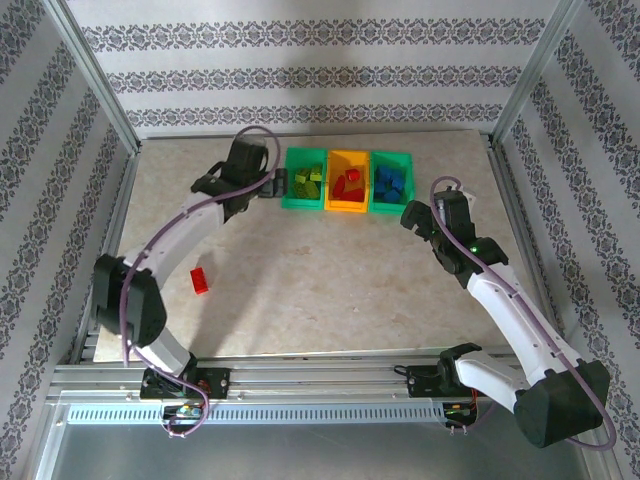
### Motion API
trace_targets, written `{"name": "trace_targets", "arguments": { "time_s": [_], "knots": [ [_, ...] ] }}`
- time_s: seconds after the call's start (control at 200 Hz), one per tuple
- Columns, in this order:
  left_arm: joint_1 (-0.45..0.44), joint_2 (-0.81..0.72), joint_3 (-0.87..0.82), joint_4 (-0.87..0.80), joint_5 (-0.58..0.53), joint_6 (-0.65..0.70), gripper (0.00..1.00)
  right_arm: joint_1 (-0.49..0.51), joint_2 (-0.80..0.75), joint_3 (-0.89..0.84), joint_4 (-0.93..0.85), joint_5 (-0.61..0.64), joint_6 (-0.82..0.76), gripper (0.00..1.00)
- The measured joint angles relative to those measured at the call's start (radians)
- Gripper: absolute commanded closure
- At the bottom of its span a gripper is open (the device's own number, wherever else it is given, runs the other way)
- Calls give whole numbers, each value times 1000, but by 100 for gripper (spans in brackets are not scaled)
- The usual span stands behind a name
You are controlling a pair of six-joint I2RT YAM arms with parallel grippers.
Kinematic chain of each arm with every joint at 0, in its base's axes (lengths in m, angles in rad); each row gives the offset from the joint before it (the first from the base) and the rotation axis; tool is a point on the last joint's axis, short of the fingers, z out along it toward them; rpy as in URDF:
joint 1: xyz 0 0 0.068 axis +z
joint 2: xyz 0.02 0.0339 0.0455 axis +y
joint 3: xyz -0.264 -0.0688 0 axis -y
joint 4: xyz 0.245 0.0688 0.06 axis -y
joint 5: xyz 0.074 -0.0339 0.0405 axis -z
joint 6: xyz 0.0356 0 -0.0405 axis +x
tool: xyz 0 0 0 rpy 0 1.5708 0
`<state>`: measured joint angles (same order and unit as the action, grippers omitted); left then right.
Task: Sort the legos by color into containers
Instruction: Pick up the lego from the bottom-left of the table.
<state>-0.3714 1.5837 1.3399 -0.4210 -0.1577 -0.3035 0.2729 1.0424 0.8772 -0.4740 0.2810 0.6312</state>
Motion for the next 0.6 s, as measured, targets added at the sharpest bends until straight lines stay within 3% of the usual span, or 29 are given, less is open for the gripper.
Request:
{"name": "trace_targets", "arguments": {
  "time_s": [0.275, 0.6],
  "knots": [
    [155, -210, -408, 3, 52, -112, 0, 0, 1, -23, -3, 12, 22, 2],
    [226, -258, -549, -40, 48, -188, 1, 0, 23, -23, -4, 19, 44, 2]
  ]
}}
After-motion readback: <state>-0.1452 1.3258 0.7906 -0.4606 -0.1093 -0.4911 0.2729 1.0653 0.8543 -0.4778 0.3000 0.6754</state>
